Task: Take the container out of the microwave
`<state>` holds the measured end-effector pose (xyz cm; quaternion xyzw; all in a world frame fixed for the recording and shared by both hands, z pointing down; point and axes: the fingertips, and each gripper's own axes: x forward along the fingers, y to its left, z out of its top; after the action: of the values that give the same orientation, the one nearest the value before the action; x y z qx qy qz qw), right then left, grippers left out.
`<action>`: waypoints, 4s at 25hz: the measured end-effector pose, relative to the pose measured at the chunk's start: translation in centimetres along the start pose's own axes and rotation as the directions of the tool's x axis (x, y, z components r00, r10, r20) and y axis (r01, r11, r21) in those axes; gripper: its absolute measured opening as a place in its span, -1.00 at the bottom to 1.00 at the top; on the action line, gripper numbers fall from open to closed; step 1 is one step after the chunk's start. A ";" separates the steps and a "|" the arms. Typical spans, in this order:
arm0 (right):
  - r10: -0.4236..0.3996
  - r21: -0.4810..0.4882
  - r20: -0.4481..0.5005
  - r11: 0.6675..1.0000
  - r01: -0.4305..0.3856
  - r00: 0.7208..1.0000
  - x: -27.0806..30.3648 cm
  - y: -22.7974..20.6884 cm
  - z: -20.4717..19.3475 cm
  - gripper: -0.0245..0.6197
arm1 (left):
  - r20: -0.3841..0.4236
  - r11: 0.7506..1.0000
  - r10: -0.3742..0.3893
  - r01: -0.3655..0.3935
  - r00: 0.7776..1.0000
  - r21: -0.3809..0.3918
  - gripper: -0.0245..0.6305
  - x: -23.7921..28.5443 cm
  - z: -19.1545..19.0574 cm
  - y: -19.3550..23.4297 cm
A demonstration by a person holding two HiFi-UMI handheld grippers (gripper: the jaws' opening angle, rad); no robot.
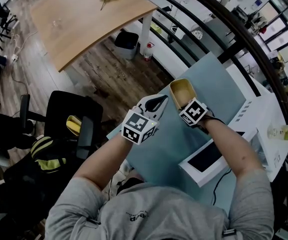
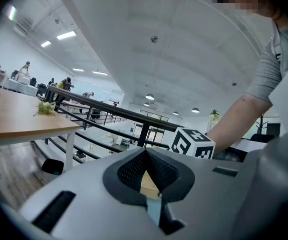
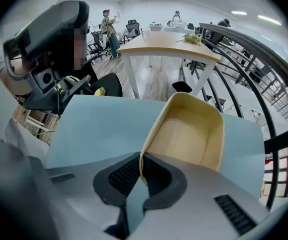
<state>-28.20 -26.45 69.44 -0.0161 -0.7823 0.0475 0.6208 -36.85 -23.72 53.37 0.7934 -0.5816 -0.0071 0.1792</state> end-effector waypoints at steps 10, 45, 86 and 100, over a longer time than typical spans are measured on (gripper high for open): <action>0.035 0.035 -0.003 0.999 -0.035 0.999 1.8 0.8 -0.7 -0.79 | 0.001 1.000 0.003 -0.002 1.000 -0.016 -0.88 -0.4 -0.2 0.6; -0.133 0.253 0.485 0.968 0.007 0.864 -18.6 1.1 5.8 -0.66 | 0.096 0.996 -0.064 0.058 0.993 0.065 -0.88 -4.1 9.3 -5.1; -0.649 0.630 0.673 0.754 0.185 0.354 -47.4 18.2 -34.7 -0.87 | 0.058 0.903 -0.395 0.376 0.917 0.207 -0.88 -7.7 9.0 -48.4; -0.797 0.805 0.533 0.581 0.120 0.283 -42.0 22.6 -45.6 -0.87 | -0.093 0.843 -0.490 0.499 0.867 0.199 -0.88 -6.8 0.6 -53.8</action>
<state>24.98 -5.03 36.85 0.4650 -0.8757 0.1075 0.0740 10.36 -3.66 35.77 0.9311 -0.3513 0.0254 0.0947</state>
